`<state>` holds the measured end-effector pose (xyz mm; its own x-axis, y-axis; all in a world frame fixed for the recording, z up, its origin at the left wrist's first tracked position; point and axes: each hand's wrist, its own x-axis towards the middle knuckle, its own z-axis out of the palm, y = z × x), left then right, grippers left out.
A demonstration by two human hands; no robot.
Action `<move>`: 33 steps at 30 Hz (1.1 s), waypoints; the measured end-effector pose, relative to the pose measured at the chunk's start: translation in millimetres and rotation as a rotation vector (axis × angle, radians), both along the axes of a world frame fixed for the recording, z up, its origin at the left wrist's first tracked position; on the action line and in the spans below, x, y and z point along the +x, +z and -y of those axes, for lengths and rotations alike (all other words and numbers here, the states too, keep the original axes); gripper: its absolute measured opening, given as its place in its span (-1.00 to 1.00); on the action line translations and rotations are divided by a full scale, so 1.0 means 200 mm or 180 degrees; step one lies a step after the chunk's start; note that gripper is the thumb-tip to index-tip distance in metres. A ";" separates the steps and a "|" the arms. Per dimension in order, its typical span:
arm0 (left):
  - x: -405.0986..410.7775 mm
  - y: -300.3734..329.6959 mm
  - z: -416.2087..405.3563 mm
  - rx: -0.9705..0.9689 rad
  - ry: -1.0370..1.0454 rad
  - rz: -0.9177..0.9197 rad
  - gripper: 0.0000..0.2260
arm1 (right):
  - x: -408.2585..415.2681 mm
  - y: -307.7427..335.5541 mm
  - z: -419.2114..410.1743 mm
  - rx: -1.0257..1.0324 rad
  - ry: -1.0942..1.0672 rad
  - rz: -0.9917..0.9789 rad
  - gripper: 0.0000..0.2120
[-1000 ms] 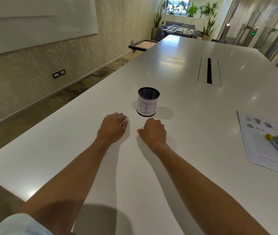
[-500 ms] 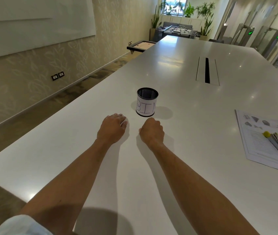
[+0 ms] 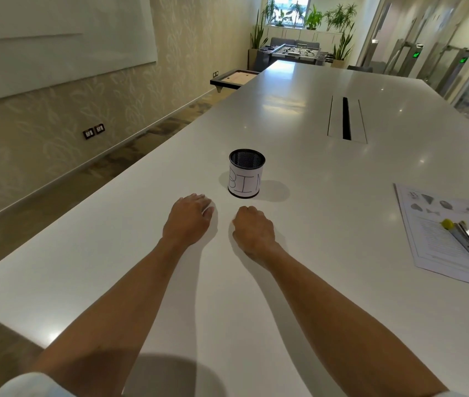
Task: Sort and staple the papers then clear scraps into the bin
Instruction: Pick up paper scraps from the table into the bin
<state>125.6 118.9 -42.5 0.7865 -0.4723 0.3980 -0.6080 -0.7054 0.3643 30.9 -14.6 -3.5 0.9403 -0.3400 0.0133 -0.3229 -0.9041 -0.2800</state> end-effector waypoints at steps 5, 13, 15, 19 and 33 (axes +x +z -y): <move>-0.03 0.02 0.00 -0.0291 -0.0259 0.0288 -0.84 | -0.01 0.02 0.10 0.0921 0.0063 0.0137 -0.87; -0.12 0.05 0.04 -0.0196 -0.0825 -0.0245 -0.86 | -0.06 0.04 0.22 0.1560 0.0201 0.0494 -0.78; -0.13 0.07 0.06 0.0035 -0.0922 -0.0255 -0.86 | -0.07 0.04 0.22 0.1358 0.0363 0.0373 -0.83; -0.13 0.12 0.11 0.0369 -0.0860 -0.0427 -0.87 | -0.06 0.04 0.21 0.1345 0.0323 0.0374 -0.82; -0.15 0.18 0.16 0.1198 -0.1029 -0.0230 -0.90 | 0.02 0.07 0.23 0.1618 0.0033 0.0021 -0.97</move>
